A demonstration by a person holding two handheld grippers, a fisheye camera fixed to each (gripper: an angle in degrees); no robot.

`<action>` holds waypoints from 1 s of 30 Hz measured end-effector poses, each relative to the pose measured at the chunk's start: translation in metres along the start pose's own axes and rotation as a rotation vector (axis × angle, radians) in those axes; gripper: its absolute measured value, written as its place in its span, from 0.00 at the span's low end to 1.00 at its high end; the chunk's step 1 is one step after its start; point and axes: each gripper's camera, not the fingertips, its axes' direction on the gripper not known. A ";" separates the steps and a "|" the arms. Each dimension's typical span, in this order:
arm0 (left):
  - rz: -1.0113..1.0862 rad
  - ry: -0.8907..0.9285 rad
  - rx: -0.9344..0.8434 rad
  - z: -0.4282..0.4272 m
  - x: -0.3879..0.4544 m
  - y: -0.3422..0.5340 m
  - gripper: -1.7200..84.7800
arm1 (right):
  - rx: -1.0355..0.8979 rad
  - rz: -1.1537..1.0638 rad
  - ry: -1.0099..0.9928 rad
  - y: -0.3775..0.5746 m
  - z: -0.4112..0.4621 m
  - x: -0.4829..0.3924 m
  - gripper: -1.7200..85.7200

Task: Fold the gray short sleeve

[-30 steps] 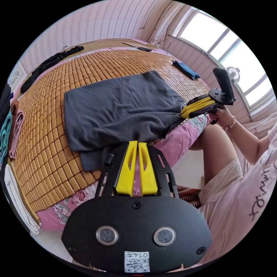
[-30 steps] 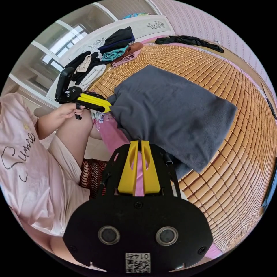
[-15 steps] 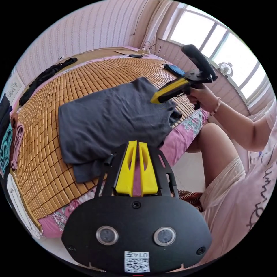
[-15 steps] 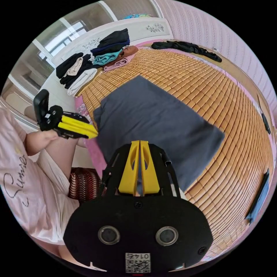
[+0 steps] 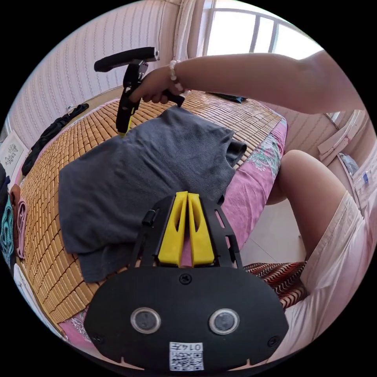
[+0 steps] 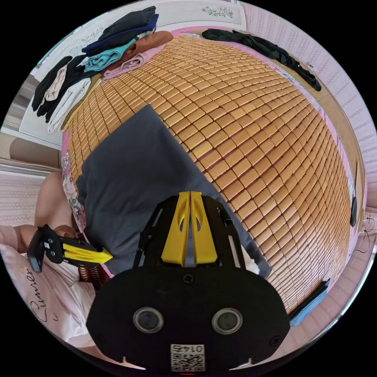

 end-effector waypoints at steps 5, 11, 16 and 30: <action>0.002 -0.058 0.067 0.007 0.025 0.017 0.02 | 0.062 0.065 -0.157 0.024 0.015 0.029 0.02; 0.005 -0.015 0.193 -0.015 0.047 0.009 0.11 | 0.394 0.286 -0.151 0.202 -0.031 0.035 0.03; 0.092 0.064 0.224 0.006 0.080 -0.020 0.15 | 0.412 0.560 -0.237 0.341 0.011 0.019 0.16; 0.306 0.032 0.017 0.075 0.141 -0.073 0.20 | 0.387 0.533 -0.226 0.396 0.078 0.016 0.13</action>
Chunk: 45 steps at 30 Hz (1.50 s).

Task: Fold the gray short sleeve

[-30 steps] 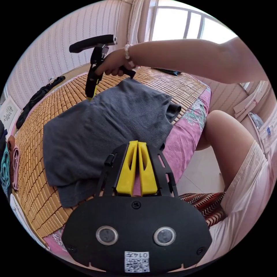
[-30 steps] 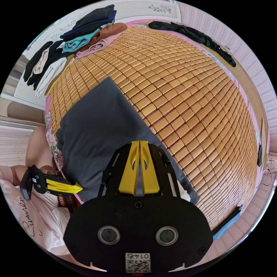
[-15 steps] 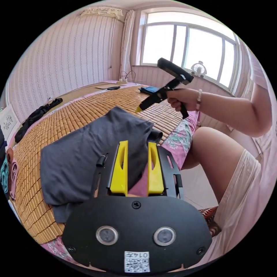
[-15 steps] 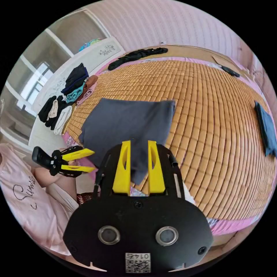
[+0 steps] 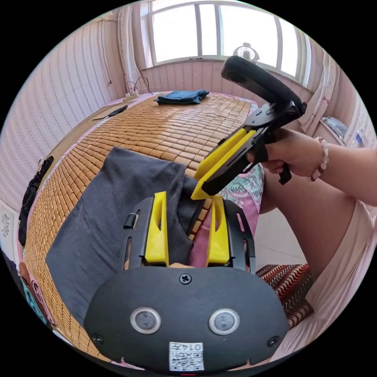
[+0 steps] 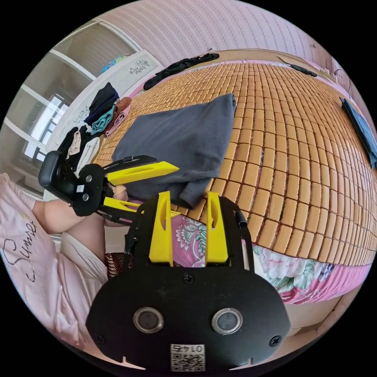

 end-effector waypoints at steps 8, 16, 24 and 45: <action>-0.041 -0.006 -0.007 0.008 0.002 -0.019 0.13 | 0.281 0.259 -0.482 0.050 -0.026 0.090 0.04; -0.062 -0.017 0.030 -0.015 -0.006 -0.014 0.02 | 0.388 0.500 -0.639 0.096 -0.022 0.146 0.18; -0.048 0.071 0.086 -0.059 0.004 0.006 0.02 | 0.442 0.525 -0.667 0.067 0.001 0.153 0.21; -0.356 0.205 0.404 -0.166 -0.057 0.052 0.02 | 0.421 0.309 -0.459 -0.023 -0.132 0.111 0.05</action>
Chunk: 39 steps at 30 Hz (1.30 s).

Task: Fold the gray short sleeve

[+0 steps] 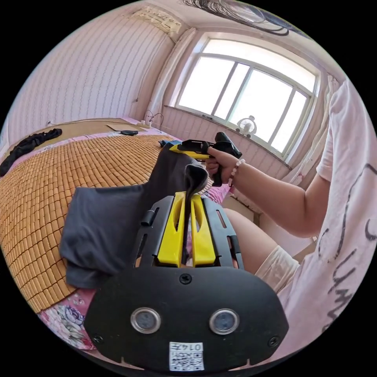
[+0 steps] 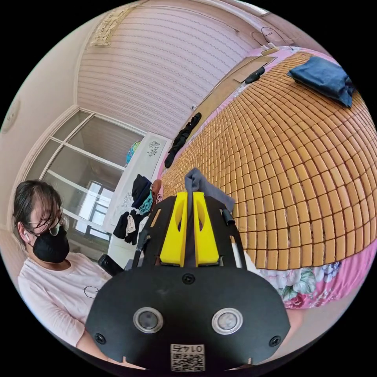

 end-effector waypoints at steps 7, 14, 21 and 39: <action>-0.289 -0.358 -0.090 -0.071 -0.093 0.032 0.07 | -0.226 -0.086 -0.055 -0.047 0.183 -0.065 0.11; -0.508 -0.483 -0.189 -0.114 -0.141 0.058 0.12 | -0.385 -0.406 0.298 -0.064 0.242 -0.119 0.16; -0.585 -0.404 -0.218 -0.098 -0.160 0.055 0.17 | -0.650 -0.686 0.547 -0.058 0.320 -0.145 0.22; -0.287 -0.481 -0.372 -0.091 -0.134 0.012 0.23 | -0.468 -0.913 0.061 -0.017 0.214 -0.227 0.08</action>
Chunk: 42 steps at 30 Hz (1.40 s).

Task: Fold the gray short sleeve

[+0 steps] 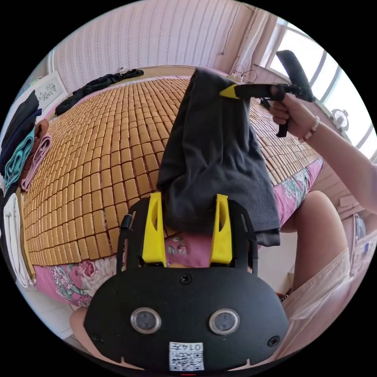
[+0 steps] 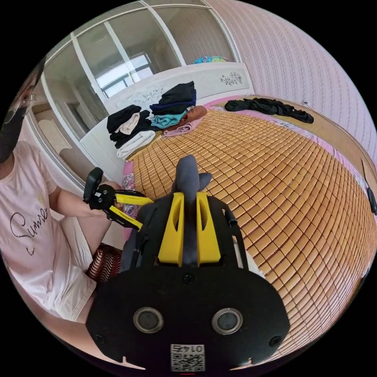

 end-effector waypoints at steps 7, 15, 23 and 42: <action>0.065 0.167 0.101 -0.040 0.006 0.015 0.09 | 0.028 -0.169 0.037 -0.015 -0.059 -0.084 0.08; -0.033 0.059 0.386 -0.176 -0.026 0.051 0.08 | 0.207 -0.155 -0.016 -0.071 -0.060 -0.112 0.07; -0.030 -0.370 0.476 -0.333 -0.160 0.001 0.10 | 0.165 -0.272 -0.067 -0.355 0.016 -0.160 0.09; -0.014 -0.496 0.264 -0.301 -0.033 0.008 0.14 | -0.234 0.062 0.332 -0.032 0.007 -0.263 0.15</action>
